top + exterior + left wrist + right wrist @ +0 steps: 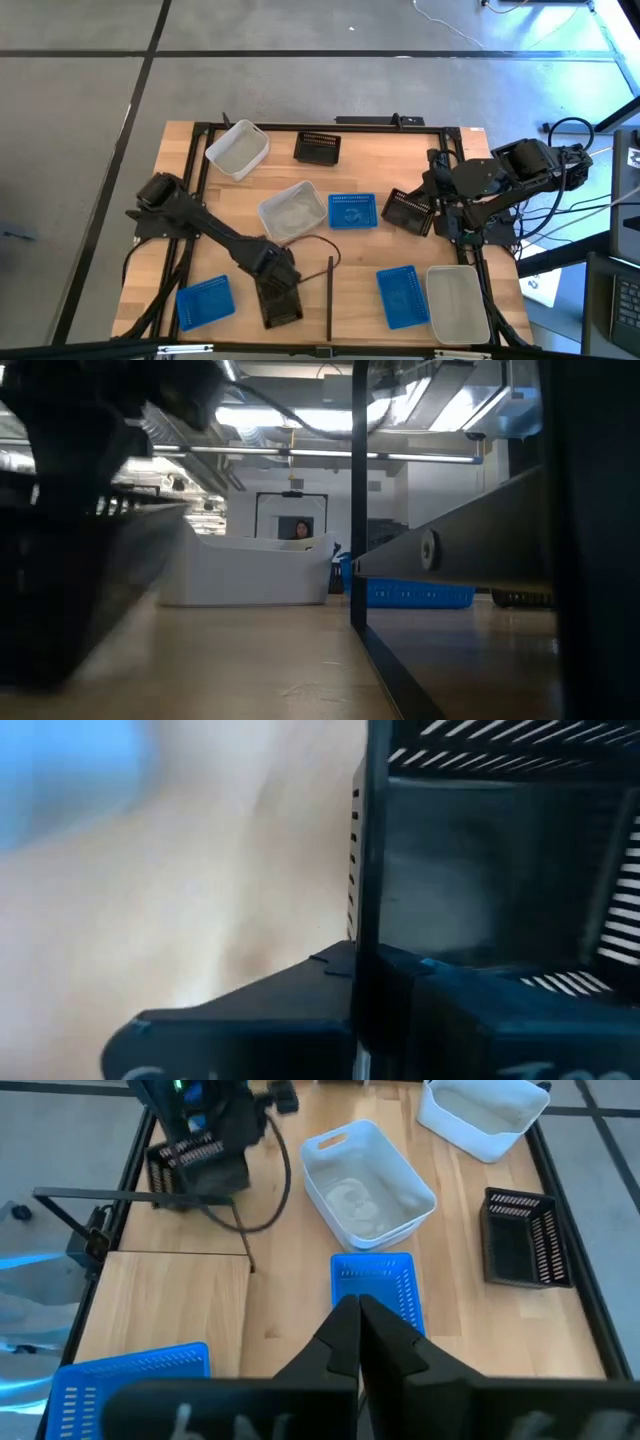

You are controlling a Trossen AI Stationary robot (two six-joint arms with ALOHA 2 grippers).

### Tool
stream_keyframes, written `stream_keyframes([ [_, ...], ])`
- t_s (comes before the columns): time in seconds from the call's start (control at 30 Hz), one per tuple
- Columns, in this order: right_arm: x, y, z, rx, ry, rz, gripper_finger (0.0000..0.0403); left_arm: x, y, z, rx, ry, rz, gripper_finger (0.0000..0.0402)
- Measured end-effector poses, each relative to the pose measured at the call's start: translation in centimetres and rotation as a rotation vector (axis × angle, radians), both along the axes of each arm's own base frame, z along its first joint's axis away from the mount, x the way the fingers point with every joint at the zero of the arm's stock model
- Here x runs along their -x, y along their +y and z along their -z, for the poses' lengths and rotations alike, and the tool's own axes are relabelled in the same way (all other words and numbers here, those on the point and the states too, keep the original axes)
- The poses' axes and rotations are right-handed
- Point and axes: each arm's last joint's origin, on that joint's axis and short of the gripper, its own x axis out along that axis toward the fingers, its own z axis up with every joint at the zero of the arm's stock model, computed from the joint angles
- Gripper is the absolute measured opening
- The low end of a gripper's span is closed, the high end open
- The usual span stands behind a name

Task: Stack baskets on shelf by color
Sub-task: Put the bottom black bin on the shelf

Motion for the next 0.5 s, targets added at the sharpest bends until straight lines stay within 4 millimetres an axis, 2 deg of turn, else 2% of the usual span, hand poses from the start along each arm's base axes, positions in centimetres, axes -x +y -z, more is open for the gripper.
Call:
stream_keyframes([
  [0.23, 0.0, 0.0, 0.0, 0.003, -0.001, 0.002, 0.0, 3.0, 2.4, -6.6, 0.073, -0.138, -0.032, 0.0001],
  [0.5, 0.0, 0.0, 0.0, 0.005, -0.001, 0.001, 0.0, 6.2, 6.3, -13.6, 0.132, -0.493, -0.092, 0.0001],
])
